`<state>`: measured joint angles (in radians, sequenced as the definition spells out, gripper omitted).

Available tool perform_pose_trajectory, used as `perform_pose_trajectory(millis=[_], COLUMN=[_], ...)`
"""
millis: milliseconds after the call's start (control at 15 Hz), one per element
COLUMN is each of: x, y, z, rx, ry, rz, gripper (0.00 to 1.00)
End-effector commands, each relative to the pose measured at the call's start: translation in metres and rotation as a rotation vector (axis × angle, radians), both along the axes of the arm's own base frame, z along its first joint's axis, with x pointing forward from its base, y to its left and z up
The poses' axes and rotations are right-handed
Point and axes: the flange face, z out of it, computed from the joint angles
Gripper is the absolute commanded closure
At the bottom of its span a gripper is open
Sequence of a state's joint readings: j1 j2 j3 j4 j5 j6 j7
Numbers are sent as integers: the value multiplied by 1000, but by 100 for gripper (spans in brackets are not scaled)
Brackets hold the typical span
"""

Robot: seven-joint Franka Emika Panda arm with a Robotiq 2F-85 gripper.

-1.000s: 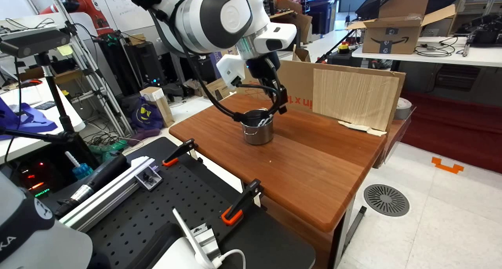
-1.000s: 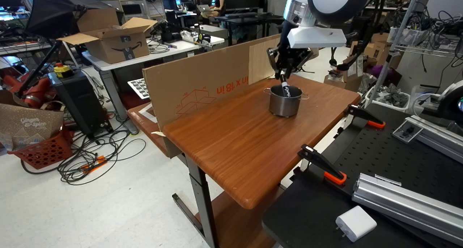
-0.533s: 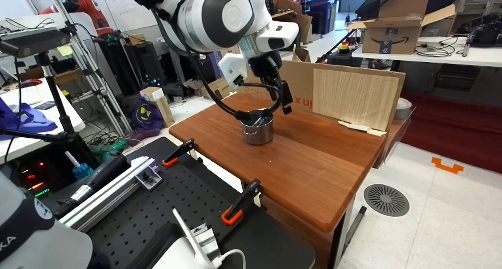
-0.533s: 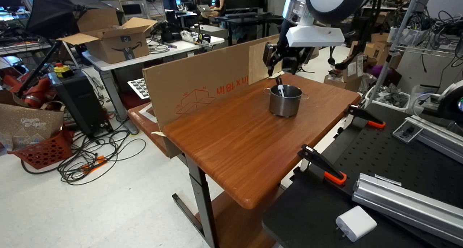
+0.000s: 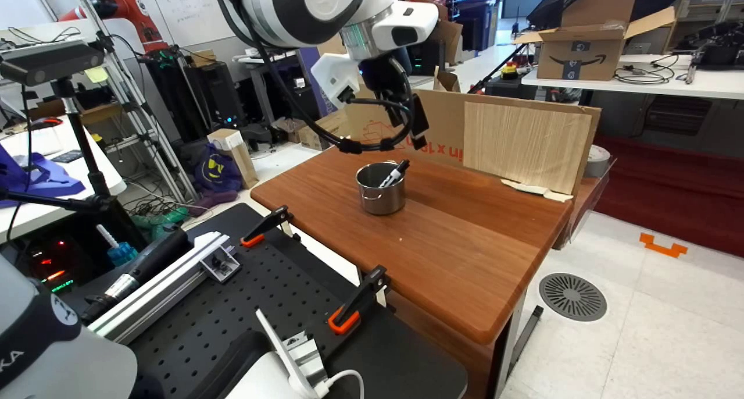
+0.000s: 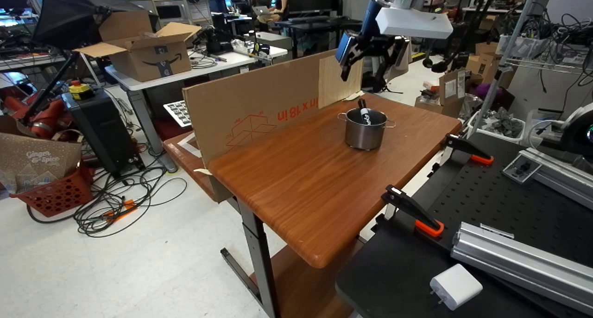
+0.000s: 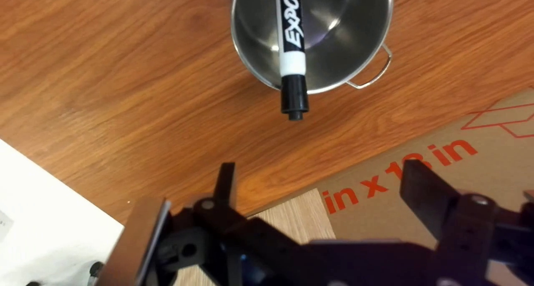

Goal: Put the marker inside the pot

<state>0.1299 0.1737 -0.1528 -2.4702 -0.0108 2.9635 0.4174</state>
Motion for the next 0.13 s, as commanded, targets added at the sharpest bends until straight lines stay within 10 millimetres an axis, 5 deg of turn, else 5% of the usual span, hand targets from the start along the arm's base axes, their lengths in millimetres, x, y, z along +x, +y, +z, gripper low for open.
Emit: perform_pose_trajectory(millis=[0, 67], x=[-2, -2], y=[0, -1], z=[0, -1], rx=[0, 1], ry=[1, 4], rz=[1, 2], gripper=[0, 0])
